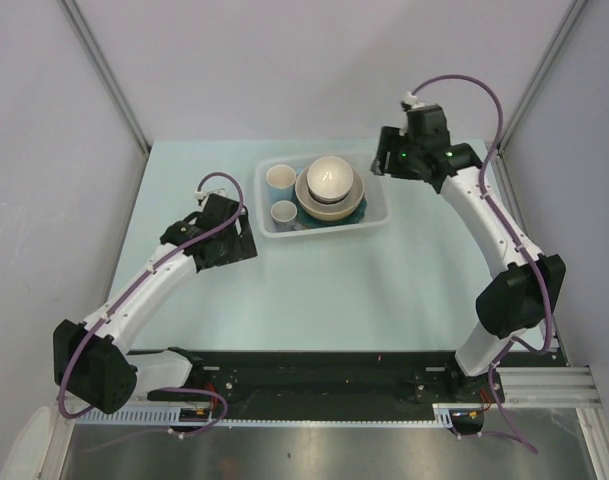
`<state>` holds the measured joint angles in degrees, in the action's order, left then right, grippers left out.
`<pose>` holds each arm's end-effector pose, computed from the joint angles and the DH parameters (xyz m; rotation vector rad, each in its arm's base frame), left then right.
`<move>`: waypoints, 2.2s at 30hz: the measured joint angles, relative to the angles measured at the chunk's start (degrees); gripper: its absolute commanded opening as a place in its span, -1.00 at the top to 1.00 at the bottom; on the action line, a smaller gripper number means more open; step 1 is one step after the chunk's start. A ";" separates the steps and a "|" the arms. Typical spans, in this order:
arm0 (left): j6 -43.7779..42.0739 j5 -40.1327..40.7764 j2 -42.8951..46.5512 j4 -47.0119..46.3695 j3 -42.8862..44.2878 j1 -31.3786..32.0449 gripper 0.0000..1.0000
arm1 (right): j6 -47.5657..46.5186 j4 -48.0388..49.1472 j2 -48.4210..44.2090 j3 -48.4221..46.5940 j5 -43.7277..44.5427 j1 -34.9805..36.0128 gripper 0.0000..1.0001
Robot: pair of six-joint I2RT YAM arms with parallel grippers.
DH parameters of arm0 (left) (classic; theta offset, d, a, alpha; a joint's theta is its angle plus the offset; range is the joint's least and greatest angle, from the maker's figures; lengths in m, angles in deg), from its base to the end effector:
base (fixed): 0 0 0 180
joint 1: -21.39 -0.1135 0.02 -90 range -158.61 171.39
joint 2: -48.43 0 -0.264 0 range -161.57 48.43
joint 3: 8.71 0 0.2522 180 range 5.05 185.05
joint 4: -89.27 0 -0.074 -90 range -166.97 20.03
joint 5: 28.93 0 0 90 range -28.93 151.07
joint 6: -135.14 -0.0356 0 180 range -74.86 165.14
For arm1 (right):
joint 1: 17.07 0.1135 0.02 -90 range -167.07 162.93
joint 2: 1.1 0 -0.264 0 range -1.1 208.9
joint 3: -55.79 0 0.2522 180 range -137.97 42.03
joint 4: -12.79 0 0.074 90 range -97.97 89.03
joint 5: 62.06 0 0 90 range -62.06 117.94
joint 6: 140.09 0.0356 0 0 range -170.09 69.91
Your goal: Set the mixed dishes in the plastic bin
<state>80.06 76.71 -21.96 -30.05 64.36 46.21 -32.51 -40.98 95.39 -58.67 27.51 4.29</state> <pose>0.2225 -0.0923 0.2822 -0.3214 2.5069 -0.0599 0.3525 0.1382 0.3895 -0.0776 2.2214 0.3870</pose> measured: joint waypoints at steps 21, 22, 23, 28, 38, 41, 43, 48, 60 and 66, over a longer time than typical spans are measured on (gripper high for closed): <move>-0.44 -1.29 0.00 -0.57 0.20 0.02 -0.70 | 1.40 5.01 8.22 14.10 -1.60 -7.41 -0.29; -0.44 -1.31 -0.02 -0.66 0.20 0.02 -0.69 | 1.40 5.27 8.98 14.34 -1.55 -7.69 -0.25; -0.44 -1.38 -0.11 -0.74 0.20 0.07 -0.69 | 1.40 5.42 9.68 14.56 -1.49 -7.96 -0.21; -0.50 -2.58 -0.66 -1.70 0.20 0.48 -0.69 | 1.88 6.21 12.35 14.86 -1.44 -8.07 0.23; -0.52 -2.82 -0.98 -2.71 0.17 0.57 -0.69 | 1.27 8.61 12.09 16.26 -1.27 -6.43 0.95; -0.55 -2.86 -1.18 -2.82 0.17 0.57 -0.69 | 2.29 9.88 10.93 18.01 0.20 -5.73 1.00; -0.55 -2.91 -1.25 -2.99 0.17 0.57 -0.69 | 3.56 10.03 9.99 19.19 1.20 -4.92 1.00; -0.72 -2.91 -1.25 -3.19 0.15 0.57 -0.69 | 6.82 10.14 8.24 21.42 3.98 -2.99 1.00; -0.98 -3.52 -1.31 -4.33 -0.50 0.57 -0.71 | 9.79 9.79 6.75 23.17 5.79 -1.95 -0.08; -1.16 -4.90 -1.31 -5.44 -0.70 0.57 -0.71 | 10.27 6.69 3.85 24.59 6.25 -2.12 -0.25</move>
<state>78.90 71.82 -23.28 -35.49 63.66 46.77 -22.23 -34.29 99.24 -34.08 33.76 2.17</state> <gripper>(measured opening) 0.853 0.613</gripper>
